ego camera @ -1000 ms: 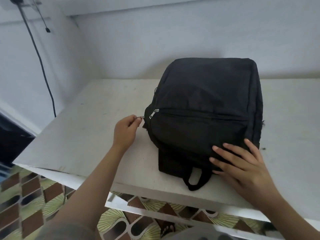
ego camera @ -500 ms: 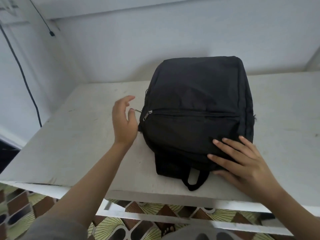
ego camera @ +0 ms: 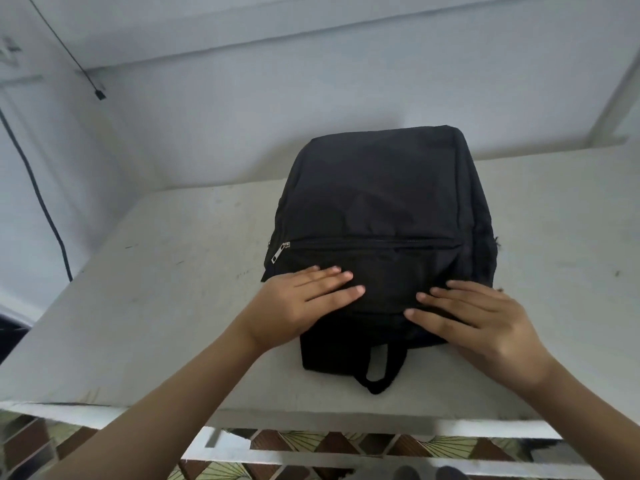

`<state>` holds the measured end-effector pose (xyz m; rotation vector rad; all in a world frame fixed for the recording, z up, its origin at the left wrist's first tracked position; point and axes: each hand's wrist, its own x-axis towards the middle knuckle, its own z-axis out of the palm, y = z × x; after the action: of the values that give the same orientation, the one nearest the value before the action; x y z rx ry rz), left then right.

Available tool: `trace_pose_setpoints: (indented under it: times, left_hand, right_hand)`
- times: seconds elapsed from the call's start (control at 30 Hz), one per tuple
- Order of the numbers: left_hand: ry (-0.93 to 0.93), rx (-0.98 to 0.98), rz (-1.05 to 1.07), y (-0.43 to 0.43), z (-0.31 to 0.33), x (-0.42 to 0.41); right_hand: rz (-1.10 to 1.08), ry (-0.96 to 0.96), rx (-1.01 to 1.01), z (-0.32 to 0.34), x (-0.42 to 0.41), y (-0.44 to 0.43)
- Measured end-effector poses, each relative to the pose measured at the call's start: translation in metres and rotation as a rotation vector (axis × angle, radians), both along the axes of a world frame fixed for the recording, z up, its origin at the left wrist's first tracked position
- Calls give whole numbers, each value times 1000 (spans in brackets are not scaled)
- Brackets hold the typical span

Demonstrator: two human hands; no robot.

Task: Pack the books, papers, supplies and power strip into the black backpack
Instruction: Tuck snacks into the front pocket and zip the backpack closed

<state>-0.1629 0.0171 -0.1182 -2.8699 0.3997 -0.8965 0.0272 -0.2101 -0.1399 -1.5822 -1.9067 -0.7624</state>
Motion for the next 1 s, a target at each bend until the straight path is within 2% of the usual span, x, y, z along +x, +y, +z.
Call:
trace_pose_setpoints:
  times: [0.1,0.23,0.33,0.5,0.63,0.73,0.8,0.87,0.93,1.0]
  left_hand:
    - [-35,4,-9,2,26,6]
    - [-165,-14,-23,4,71,17]
    - [-308,-105,-27,2,115,38]
    - [-492,-318,90,16,192,83]
    - [-399,-635,152,39,232,118]
    - [-323,-782,80,56,240,132]
    - [-164,-700,138,70,230,138]
    - [-23,-587,324,82,218,147]
    - [-64,-640,425,96,210,162]
    - [-161,-701,438,113,205,179]
  right_hand:
    - [23,-13,31,22,6,2]
    - [28,-1,168,69,19,12]
    - [-17,18,326,112,36,28]
    - [-41,161,551,182,69,66]
    - [-90,390,557,220,102,105]
    - [-125,560,527,242,133,135]
    - [-126,630,514,254,154,155]
    - [-128,663,482,264,177,177]
    - [-156,661,405,272,200,196]
    - [-201,690,330,277,220,211]
